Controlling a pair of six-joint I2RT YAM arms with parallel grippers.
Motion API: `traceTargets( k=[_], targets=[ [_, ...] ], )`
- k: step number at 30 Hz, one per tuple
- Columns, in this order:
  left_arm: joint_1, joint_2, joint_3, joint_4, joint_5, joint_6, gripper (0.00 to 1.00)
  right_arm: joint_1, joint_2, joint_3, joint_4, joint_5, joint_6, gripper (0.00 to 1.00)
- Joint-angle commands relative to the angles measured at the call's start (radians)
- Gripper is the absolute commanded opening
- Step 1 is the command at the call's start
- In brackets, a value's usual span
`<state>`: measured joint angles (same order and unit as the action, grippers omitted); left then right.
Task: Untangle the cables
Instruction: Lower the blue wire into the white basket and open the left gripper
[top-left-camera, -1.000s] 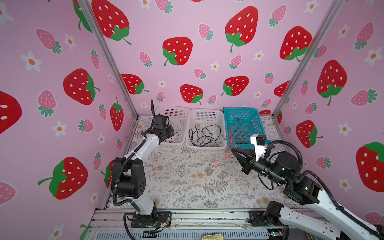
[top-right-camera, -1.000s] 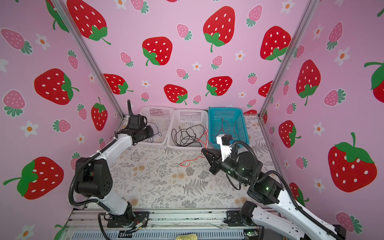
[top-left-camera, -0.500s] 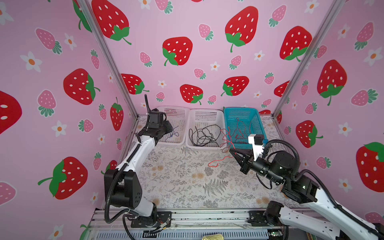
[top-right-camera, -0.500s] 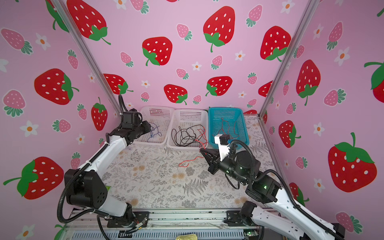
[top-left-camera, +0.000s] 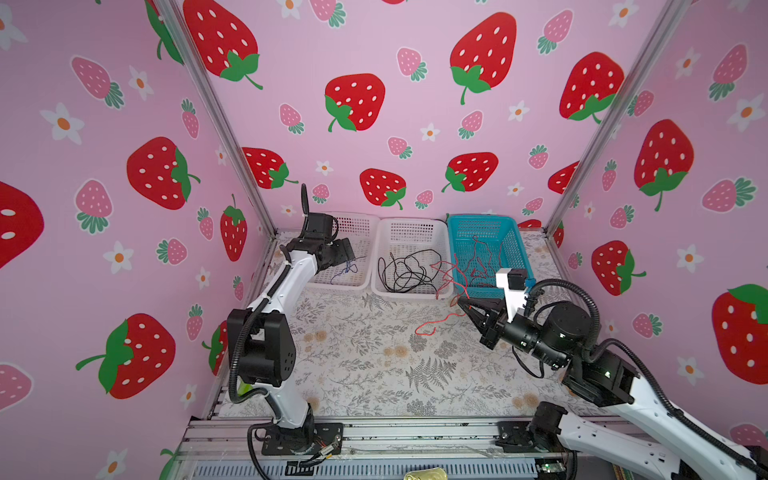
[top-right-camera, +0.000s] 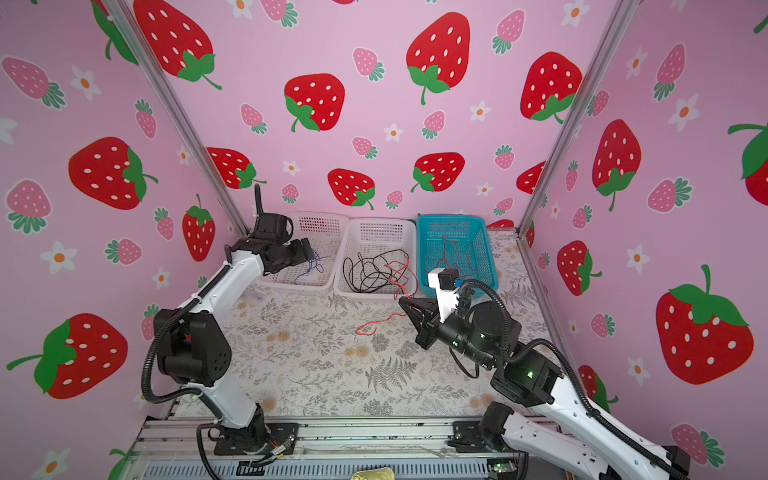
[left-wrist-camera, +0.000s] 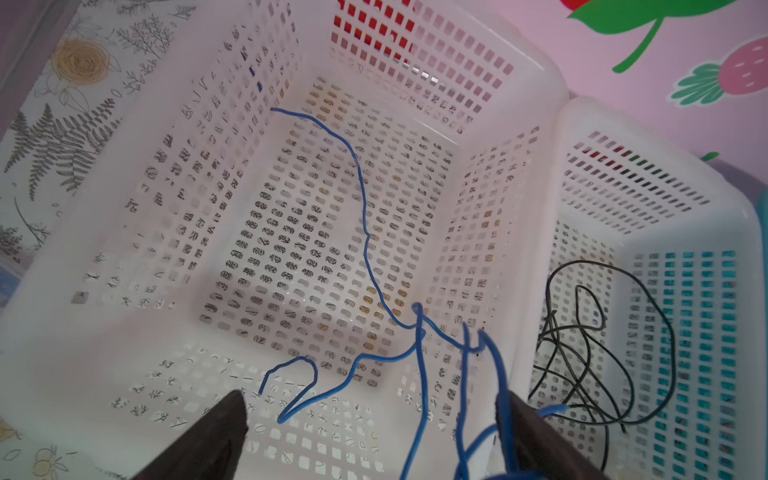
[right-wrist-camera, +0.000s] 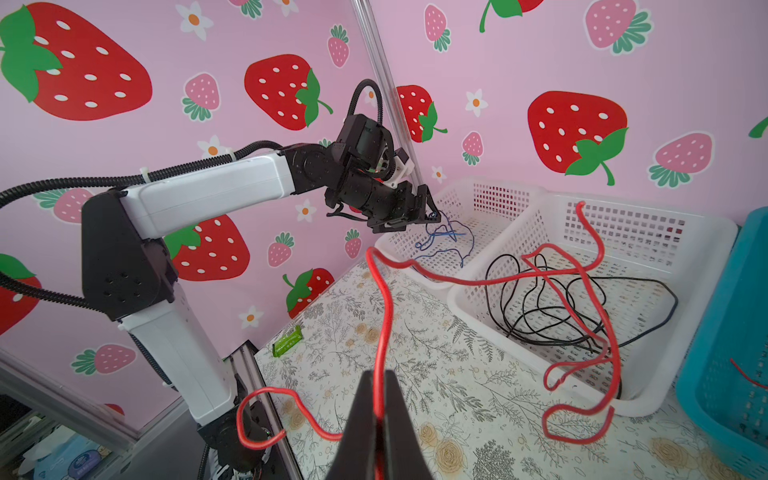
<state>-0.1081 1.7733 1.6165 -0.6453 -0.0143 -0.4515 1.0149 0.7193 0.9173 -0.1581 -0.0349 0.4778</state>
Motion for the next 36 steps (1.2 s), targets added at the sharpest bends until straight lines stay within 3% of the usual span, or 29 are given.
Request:
traceTargets(
  k=[1, 4, 7, 10, 13, 14, 16, 17, 23, 28, 36],
  targets=[
    [0.017, 0.011, 0.08, -0.147, 0.03, -0.049, 0.99, 0.005, 0.007, -0.003, 0.025, -0.023, 0.01, 0.0],
    [0.054, 0.047, 0.093, -0.186, 0.185, -0.103, 0.99, 0.007, 0.009, -0.008, 0.036, -0.026, 0.011, 0.0],
    [0.032, 0.08, 0.153, -0.278, 0.081, -0.064, 0.99, 0.008, 0.011, -0.01, 0.037, -0.028, 0.011, 0.0],
    [0.033, 0.06, 0.115, -0.249, 0.062, -0.083, 0.95, 0.008, 0.015, -0.014, 0.043, -0.03, 0.015, 0.0],
    [0.044, 0.056, 0.059, -0.185, 0.216, -0.149, 0.91, 0.01, 0.035, -0.032, 0.093, -0.07, 0.024, 0.0],
    [0.048, 0.066, 0.059, -0.179, 0.246, -0.162, 0.88, 0.011, 0.05, -0.033, 0.111, -0.089, 0.028, 0.0],
    [0.059, 0.083, 0.062, -0.178, 0.247, -0.162, 0.61, 0.016, 0.078, -0.025, 0.134, -0.122, 0.026, 0.0],
    [0.06, 0.086, 0.067, -0.183, 0.243, -0.157, 0.6, 0.021, 0.089, -0.024, 0.148, -0.133, 0.025, 0.0],
    [0.088, 0.076, 0.011, -0.193, 0.167, -0.202, 0.64, 0.045, 0.145, -0.035, 0.186, -0.146, 0.03, 0.0],
    [0.032, 0.138, 0.092, -0.321, -0.007, -0.162, 0.74, 0.061, 0.157, -0.04, 0.198, -0.131, 0.021, 0.0],
    [0.01, 0.245, 0.206, -0.402, -0.067, -0.161, 0.81, 0.074, 0.173, -0.035, 0.2, -0.127, 0.021, 0.0]
  ],
)
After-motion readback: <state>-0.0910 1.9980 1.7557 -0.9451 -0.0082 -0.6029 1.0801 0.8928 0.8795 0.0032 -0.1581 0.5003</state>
